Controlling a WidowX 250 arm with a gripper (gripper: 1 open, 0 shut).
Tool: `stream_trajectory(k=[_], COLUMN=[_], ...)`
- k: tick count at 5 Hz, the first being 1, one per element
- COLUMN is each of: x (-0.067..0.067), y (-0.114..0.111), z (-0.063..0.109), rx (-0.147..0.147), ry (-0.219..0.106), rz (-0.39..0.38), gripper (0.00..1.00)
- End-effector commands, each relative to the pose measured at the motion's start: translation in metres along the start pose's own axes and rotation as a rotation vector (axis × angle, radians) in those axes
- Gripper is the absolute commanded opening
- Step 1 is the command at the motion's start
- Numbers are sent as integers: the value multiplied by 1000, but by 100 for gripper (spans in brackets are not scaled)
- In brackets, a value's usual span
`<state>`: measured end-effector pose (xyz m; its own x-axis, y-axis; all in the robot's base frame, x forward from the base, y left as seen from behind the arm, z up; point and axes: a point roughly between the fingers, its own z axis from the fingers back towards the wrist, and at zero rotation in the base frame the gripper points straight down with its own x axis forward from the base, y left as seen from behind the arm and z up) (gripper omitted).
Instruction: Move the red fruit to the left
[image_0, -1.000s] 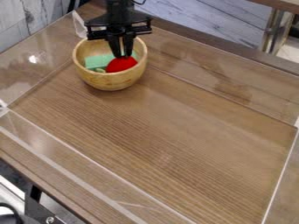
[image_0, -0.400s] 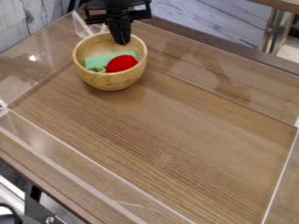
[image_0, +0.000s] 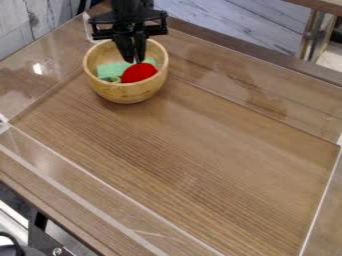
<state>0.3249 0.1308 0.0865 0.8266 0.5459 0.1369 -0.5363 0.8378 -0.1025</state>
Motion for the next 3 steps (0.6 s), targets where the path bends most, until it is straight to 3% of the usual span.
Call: stream_trajectory(k=[1, 2, 3], x=[8, 6, 8], y=[2, 5, 1], z=[35, 33, 26], rx=[-23, -19, -10], ry=[-96, -97, -93], rz=[36, 68, 77], gripper=[0, 0, 100])
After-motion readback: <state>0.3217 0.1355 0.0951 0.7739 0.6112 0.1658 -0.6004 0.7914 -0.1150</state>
